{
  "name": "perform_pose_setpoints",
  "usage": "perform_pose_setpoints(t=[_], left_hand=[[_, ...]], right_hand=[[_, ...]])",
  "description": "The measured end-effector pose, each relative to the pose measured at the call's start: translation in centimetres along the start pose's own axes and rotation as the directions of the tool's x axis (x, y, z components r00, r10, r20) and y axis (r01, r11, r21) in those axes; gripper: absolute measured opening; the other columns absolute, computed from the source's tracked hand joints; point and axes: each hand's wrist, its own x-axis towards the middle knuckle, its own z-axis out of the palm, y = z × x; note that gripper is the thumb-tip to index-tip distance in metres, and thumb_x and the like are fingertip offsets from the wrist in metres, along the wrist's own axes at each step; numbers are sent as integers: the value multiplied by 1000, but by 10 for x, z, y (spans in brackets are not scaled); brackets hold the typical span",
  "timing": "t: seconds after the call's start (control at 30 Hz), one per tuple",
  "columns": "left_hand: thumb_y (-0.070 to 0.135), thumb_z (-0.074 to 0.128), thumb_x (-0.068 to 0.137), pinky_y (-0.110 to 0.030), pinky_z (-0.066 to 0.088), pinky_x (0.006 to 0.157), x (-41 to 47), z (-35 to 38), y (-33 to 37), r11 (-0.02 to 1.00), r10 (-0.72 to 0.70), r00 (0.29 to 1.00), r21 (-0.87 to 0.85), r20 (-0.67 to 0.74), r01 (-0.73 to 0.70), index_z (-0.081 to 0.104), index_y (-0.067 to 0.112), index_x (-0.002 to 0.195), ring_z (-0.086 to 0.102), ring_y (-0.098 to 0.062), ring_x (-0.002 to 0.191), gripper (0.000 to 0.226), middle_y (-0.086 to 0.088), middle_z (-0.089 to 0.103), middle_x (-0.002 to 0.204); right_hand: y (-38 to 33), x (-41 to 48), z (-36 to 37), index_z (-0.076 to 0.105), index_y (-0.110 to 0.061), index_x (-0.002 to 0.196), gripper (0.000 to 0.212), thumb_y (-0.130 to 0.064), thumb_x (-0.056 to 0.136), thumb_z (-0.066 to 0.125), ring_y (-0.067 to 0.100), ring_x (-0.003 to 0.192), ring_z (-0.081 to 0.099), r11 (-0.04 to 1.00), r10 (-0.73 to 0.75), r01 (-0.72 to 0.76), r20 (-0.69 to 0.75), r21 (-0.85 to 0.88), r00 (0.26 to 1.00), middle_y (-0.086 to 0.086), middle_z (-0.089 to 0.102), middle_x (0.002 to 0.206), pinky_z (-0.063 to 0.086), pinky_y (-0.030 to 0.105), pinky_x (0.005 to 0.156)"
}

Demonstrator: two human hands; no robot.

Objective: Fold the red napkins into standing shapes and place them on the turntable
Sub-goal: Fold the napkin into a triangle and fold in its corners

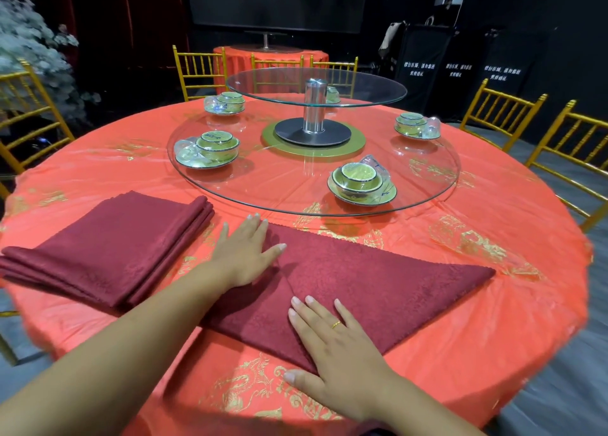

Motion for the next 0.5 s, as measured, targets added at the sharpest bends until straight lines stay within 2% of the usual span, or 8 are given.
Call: perform_pose_setpoints(t=[0.1,0.17,0.23,0.27,0.37,0.5], left_hand=[[76,15,85,-39,-11,116,-39,7,18,986,117,993,-117,-1,-116,0,23,153,-19,-1,140,87,7,-12,158],[85,1,73,-35,-13,116,-63,14,25,978,148,989,-150,12,-145,-3,27,152,-23,3,136,98,13,-15,155],[87,-7,69,-35,-14,116,-77,22,24,986,130,991,-106,24,-127,-6,27,152,-25,3,136,102,13,-17,155],[86,-10,68,-36,-15,116,-80,26,23,991,118,993,-65,30,-116,-7,26,152,-26,2,136,103,11,-17,157],[85,-14,67,-39,-13,117,-83,32,21,993,109,994,49,26,-110,-7,24,152,-27,-1,136,105,6,-16,159],[90,-16,59,-40,-12,118,-81,36,21,991,113,994,71,6,-113,-5,25,152,-26,0,136,114,6,-14,159]], right_hand=[[1,1,1,44,-16,142,77,-69,91,21,18,140,29,998,13,-13,-1,-57,1000,-1,35,151,15,47,110],[2,3,3,28,-15,149,82,-71,90,17,18,145,6,1000,-12,12,31,25,999,-2,15,156,3,46,115],[5,5,8,6,-16,152,87,-74,87,11,13,142,-22,995,-31,24,62,101,998,-7,-11,154,-14,44,112],[6,6,11,0,-18,152,88,-75,86,7,10,139,-28,995,-38,31,68,94,997,-9,-17,153,-19,46,112],[8,5,11,-2,-20,151,91,-77,81,-4,5,137,-31,995,-41,32,95,91,995,-12,-23,151,-23,45,113],[19,3,8,1,-24,152,93,-78,76,-10,4,140,-25,989,-44,30,92,145,995,-10,-16,156,-18,36,115]])
